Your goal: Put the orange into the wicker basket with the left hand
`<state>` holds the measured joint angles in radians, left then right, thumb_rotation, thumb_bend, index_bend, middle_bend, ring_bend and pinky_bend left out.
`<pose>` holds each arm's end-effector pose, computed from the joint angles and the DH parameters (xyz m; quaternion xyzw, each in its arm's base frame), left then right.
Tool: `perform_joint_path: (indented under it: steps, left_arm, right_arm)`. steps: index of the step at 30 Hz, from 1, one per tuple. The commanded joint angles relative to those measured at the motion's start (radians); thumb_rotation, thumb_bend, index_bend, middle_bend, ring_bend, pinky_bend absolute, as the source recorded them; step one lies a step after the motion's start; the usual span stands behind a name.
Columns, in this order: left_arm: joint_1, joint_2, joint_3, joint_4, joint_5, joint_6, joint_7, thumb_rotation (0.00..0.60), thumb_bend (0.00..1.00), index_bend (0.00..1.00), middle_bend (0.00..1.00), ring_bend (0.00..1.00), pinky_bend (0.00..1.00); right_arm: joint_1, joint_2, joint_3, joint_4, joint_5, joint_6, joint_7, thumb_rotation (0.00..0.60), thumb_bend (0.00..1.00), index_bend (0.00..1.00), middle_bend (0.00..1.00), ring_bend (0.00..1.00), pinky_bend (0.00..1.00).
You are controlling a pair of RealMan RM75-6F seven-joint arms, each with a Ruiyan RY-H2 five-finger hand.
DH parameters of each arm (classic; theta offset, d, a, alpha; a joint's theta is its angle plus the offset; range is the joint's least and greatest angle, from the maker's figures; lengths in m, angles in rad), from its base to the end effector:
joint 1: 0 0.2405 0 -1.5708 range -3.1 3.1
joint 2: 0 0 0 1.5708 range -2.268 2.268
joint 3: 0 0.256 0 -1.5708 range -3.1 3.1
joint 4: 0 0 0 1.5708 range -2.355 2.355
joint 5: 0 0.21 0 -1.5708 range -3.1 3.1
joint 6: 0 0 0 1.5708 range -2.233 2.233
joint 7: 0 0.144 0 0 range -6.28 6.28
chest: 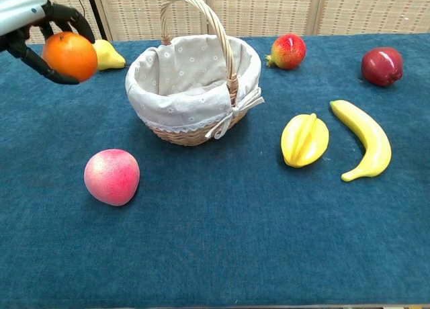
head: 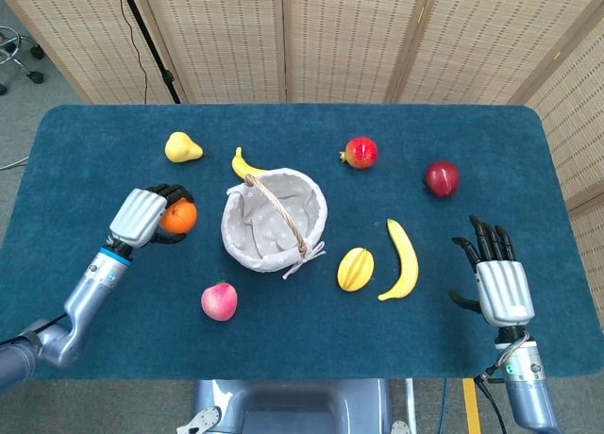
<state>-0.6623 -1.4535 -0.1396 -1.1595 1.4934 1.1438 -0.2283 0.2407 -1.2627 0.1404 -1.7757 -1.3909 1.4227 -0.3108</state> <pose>-0.2124 0.3726 0.0631 -0.6992 -0.3284 -0.4725 0.4243 -0.2374 -0.2345 0.1116 0.6038 -0.3660 0.4204 0.5698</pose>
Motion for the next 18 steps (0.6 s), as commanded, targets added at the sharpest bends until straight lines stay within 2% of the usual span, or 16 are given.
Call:
perform_joint_path:
  steps: [1,9,18]
  left_arm:
    - [-0.001,0.086,-0.040,-0.120,-0.010,0.034,0.057,0.600,0.33,0.70,0.59,0.54,0.53]
    - [-0.057,0.093,-0.086,-0.178,-0.049,-0.019,0.128,0.600,0.33,0.70,0.59,0.54,0.53]
    - [-0.143,0.015,-0.107,-0.126,-0.097,-0.125,0.166,0.600,0.33,0.70,0.59,0.54,0.53]
  right_arm:
    - [0.002,-0.003,-0.001,0.002,0.004,-0.006,0.000,0.600,0.00,0.23,0.00,0.00,0.00]
    - [0.007,-0.004,-0.001,0.005,0.018,-0.024,0.005,0.600,0.00,0.23,0.00,0.00,0.00]
    - [0.004,0.006,0.003,0.004,0.022,-0.025,0.026,0.600,0.00,0.23,0.00,0.00,0.00]
